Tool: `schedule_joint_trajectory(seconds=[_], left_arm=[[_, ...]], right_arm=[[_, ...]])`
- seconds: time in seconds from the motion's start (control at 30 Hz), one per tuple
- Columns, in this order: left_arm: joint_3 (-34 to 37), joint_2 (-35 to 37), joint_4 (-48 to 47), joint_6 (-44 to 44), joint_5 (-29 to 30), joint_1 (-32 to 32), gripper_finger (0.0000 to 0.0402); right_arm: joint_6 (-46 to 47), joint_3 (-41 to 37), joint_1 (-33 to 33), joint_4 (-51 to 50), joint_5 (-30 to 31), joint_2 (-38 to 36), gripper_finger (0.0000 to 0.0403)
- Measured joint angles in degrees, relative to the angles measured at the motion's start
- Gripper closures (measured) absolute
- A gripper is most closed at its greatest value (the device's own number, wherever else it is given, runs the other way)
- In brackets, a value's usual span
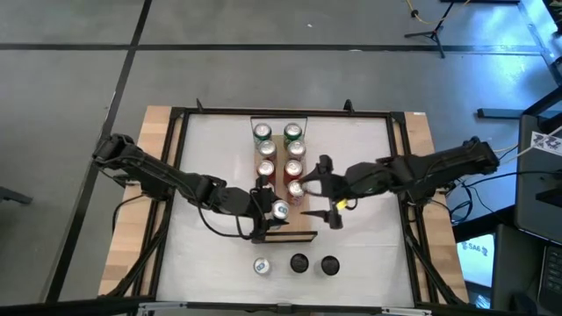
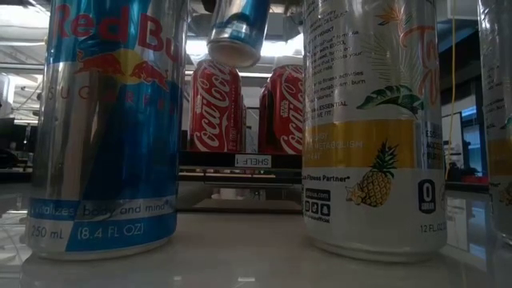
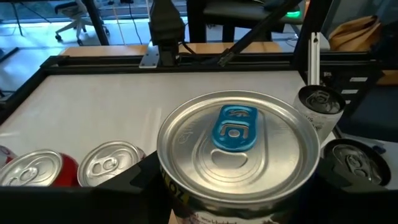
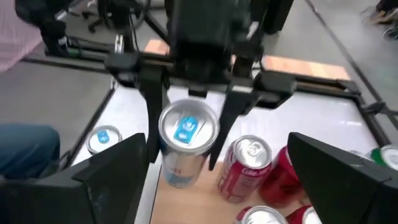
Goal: Place canned beverage on shelf
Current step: Put the top blue soda can on the shelf
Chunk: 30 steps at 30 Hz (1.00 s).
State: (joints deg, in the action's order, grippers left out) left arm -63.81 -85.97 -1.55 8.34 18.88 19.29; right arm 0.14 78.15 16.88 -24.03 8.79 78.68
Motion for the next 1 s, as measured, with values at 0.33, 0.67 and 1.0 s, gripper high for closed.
schedule_joint_trajectory(seconds=[0.33,0.67,1.0], left_arm=[[0.0,0.0,0.5,0.0,0.5,0.0,0.0178],[0.0,0.0,0.9,0.0,0.5,0.0,0.0178],[0.0,0.1,1.4,-1.4,0.7,1.6,0.0178]], right_arm=[[0.0,0.0,0.0,4.3,-1.1,6.5,0.0017],[-0.4,0.0,0.0,8.8,-3.9,10.4,0.0017],[-0.4,0.0,0.0,9.5,-4.0,11.3,0.0017]])
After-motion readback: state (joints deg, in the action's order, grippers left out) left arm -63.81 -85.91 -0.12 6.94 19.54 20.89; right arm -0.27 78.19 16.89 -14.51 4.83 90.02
